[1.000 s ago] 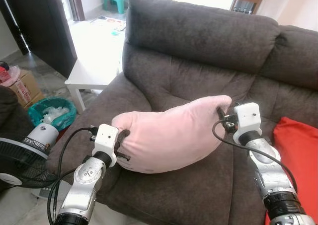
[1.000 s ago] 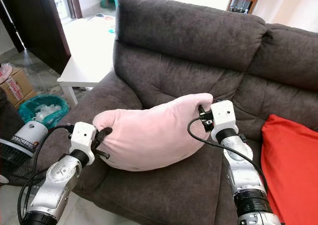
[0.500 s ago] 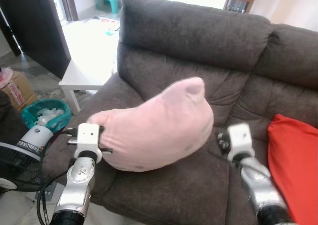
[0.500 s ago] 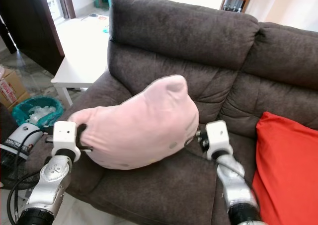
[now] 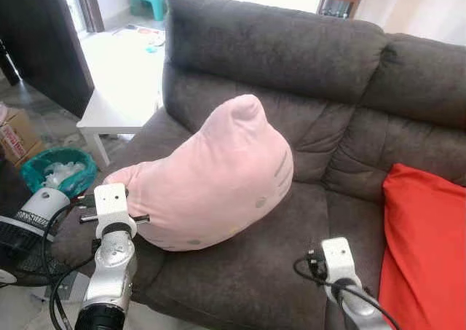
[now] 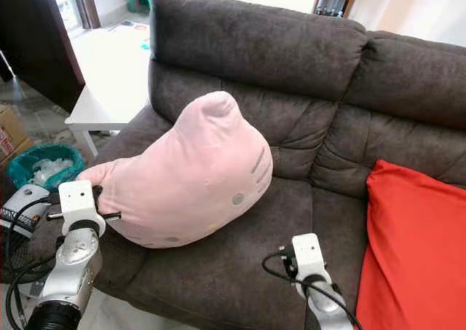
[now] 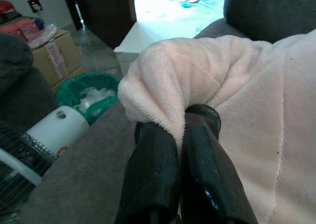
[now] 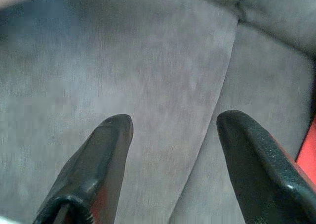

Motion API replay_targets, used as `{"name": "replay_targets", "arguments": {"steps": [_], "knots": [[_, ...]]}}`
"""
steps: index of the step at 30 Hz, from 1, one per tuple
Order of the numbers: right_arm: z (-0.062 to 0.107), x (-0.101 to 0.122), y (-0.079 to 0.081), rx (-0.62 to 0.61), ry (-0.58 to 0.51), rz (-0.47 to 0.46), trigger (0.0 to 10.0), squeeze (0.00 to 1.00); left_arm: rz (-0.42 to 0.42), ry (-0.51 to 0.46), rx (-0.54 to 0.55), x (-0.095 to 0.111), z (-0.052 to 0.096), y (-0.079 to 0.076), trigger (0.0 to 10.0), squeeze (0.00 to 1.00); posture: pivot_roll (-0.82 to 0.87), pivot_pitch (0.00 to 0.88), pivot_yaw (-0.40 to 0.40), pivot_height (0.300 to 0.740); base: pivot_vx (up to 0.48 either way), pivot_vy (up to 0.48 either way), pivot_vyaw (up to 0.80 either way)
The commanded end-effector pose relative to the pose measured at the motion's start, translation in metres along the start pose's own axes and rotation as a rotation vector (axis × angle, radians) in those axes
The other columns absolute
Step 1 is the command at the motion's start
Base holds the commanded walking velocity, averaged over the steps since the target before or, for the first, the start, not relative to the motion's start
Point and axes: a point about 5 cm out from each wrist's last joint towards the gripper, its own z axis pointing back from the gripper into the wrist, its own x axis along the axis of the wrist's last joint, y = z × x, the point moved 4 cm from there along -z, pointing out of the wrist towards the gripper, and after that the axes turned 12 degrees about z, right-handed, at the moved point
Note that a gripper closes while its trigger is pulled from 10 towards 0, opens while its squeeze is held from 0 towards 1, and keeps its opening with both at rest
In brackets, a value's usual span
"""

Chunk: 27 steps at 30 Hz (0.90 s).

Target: Move the pillow to the sofa from floor

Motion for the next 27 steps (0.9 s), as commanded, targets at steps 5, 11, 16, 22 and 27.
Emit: {"name": "replay_targets", "arguments": {"steps": [5,11,16,22,27], "knots": [[0.009,-0.03,0.014,0.047,0.09,0.015,10.0,0.0,0.011,0.043,-0.305,-0.002,0.0,-0.038,10.0,0.0,0.11,0.057,-0.11,0.74,0.0,0.0,0.0],[0.024,-0.066,0.028,0.107,0.212,0.111,10.0,0.0,-0.019,0.029,-0.334,0.004,-0.007,-0.043,10.0,0.0,0.11,0.057,-0.112,0.74,0.0,0.0,0.0],[0.042,-0.097,0.042,0.191,0.306,0.2,10.0,0.0,0.049,-0.03,-0.199,0.018,-0.02,-0.024,10.0,0.0,0.1,0.058,-0.116,0.74,0.0,0.0,0.0],[0.055,-0.115,0.055,0.239,0.381,0.188,10.0,0.0,0.204,-0.114,0.192,0.035,-0.033,0.047,10.0,0.0,0.1,0.06,-0.119,0.74,0.0,0.0,0.0],[0.055,-0.114,0.057,0.241,0.372,0.197,10.0,0.0,0.191,-0.103,0.13,0.032,-0.033,0.039,10.0,0.0,0.11,0.062,-0.118,0.74,0.0,0.0,0.0]]}}
